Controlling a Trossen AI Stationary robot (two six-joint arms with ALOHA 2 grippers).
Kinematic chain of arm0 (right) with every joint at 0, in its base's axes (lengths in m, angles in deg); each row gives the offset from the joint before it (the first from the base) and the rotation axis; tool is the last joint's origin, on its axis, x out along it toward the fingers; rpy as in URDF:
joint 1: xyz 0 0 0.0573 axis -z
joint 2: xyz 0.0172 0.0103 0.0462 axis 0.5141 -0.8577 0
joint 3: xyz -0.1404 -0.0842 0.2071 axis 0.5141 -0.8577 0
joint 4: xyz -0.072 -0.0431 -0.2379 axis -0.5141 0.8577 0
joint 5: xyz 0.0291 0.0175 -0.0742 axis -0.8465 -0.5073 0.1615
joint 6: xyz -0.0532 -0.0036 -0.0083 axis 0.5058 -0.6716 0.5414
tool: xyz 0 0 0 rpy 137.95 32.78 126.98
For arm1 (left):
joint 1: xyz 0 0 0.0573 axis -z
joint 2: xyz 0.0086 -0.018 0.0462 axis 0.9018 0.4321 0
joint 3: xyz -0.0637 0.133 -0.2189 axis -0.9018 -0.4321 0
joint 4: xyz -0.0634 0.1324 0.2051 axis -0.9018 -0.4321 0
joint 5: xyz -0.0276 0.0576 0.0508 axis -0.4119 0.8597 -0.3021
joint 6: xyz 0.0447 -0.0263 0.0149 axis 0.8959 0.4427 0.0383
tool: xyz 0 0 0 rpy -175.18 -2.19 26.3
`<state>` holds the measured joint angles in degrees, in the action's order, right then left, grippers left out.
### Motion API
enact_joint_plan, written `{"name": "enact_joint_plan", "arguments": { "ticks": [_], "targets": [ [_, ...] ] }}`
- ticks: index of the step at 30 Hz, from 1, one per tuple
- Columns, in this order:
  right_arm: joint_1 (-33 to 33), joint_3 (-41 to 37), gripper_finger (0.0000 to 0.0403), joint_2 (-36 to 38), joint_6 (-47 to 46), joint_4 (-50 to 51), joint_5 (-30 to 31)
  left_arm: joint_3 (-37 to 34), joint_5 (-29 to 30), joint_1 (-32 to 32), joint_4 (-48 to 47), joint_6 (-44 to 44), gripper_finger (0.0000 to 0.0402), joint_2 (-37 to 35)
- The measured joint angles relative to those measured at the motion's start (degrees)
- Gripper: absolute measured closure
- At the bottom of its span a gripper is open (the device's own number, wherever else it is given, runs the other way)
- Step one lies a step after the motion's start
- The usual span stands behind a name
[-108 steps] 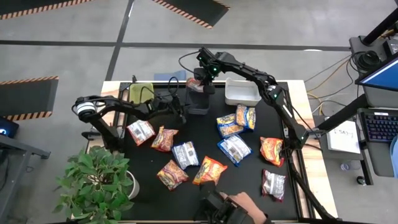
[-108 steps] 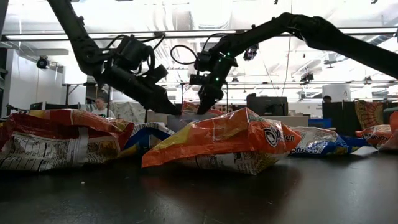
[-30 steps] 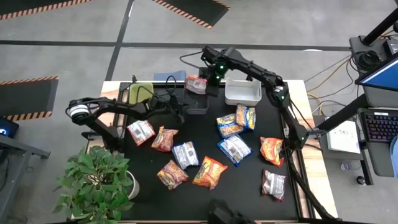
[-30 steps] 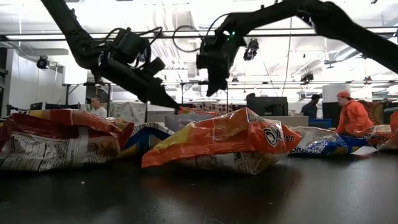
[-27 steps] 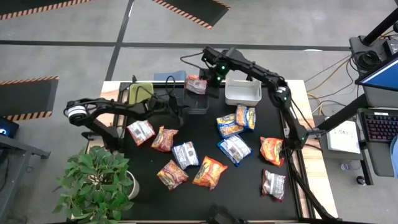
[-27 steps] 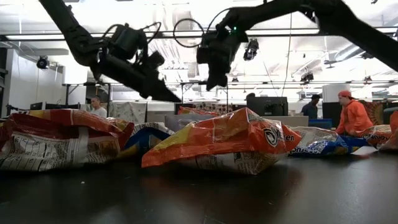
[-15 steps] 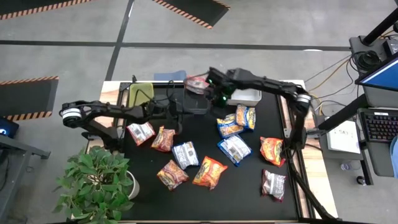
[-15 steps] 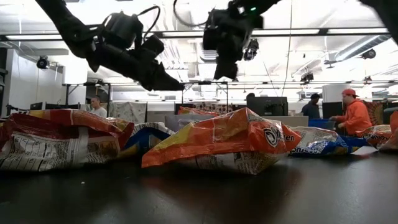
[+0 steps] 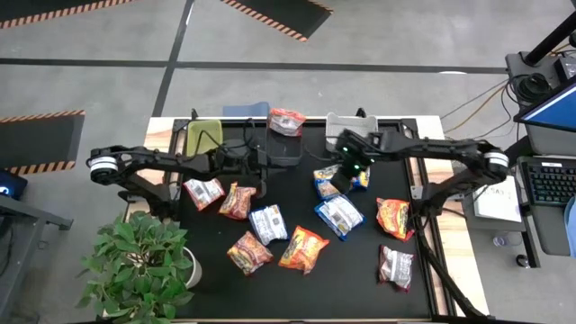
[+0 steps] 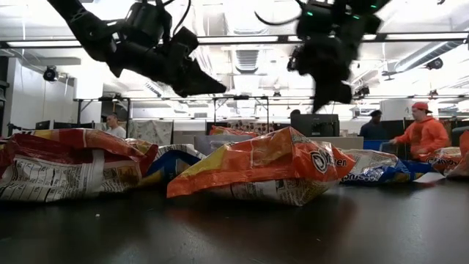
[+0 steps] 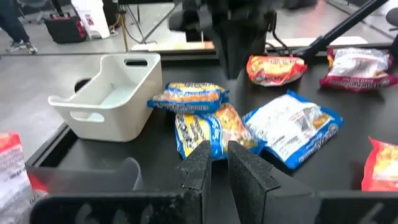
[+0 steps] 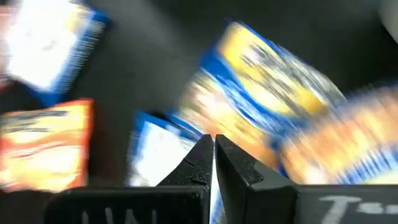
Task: Sort Maruchan noodles
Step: Put the blue noodle pack into the white bin
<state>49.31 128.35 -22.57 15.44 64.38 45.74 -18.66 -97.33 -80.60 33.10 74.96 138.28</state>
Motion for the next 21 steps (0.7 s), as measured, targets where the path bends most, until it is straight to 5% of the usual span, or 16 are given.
{"name": "enact_joint_plan", "arguments": {
  "ticks": [9, 21],
  "targets": [
    [3.1, -13.89, 0.0394, 7.67, -11.51, 2.19, 13.91, 2.57, 0.0, 0.02, -0.01, -0.41, 0.0364, 0.0],
    [5.91, -19.92, 0.0394, 7.61, -5.85, -8.59, 23.58, 3.37, 0.0, 0.02, 6.85, 0.61, 0.0364, 0.04]
  ]
}}
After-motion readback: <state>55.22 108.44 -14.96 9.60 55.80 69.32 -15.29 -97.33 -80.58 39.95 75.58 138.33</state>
